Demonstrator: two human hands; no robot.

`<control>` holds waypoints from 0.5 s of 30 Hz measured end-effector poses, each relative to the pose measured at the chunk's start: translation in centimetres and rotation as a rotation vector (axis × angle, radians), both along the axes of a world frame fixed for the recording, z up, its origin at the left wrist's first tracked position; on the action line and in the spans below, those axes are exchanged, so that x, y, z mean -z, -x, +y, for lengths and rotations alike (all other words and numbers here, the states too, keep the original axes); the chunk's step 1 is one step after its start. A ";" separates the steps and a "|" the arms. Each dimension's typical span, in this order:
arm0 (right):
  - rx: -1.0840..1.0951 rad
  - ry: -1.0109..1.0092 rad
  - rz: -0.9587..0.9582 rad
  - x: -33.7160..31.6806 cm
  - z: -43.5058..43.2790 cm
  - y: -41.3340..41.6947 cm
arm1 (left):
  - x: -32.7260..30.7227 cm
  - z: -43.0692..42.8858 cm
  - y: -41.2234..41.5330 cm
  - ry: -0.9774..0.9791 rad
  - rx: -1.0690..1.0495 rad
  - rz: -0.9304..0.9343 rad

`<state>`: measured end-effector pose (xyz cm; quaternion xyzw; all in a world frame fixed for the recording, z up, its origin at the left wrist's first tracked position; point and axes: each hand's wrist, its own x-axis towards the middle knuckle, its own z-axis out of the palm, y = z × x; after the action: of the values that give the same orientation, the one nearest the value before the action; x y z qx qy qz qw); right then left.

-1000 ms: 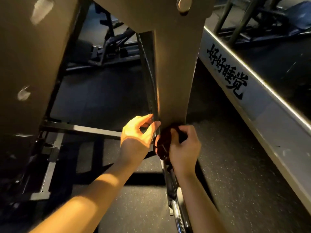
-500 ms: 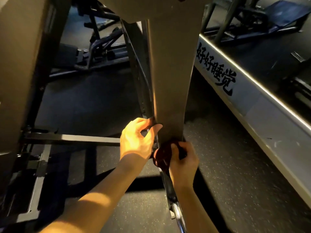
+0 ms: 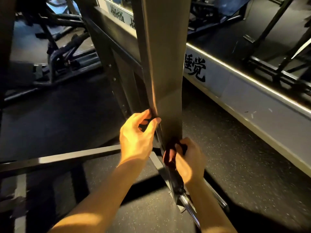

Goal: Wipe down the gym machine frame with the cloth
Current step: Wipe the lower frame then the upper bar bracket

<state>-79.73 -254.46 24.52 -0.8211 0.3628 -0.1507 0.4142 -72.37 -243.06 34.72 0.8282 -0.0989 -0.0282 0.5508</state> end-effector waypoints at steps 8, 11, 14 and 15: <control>0.317 -0.002 -0.649 -5.0 -0.8 -3.5 | 3.3 1.3 0.2 -0.023 0.039 -0.036; 0.137 -0.089 -0.419 -0.4 2.5 -1.4 | 4.9 1.5 0.7 0.009 0.044 -0.018; -0.016 -0.097 -0.331 4.2 5.2 1.6 | 7.1 1.8 1.0 -0.002 0.067 -0.031; 0.006 -0.009 -0.397 5.3 5.8 2.4 | 8.0 2.0 1.0 -0.005 0.082 -0.037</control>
<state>-82.18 -248.66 19.22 -0.7724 0.2772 -0.3092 0.4806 -73.39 -241.10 26.76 0.8253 -0.1429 -0.0355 0.5452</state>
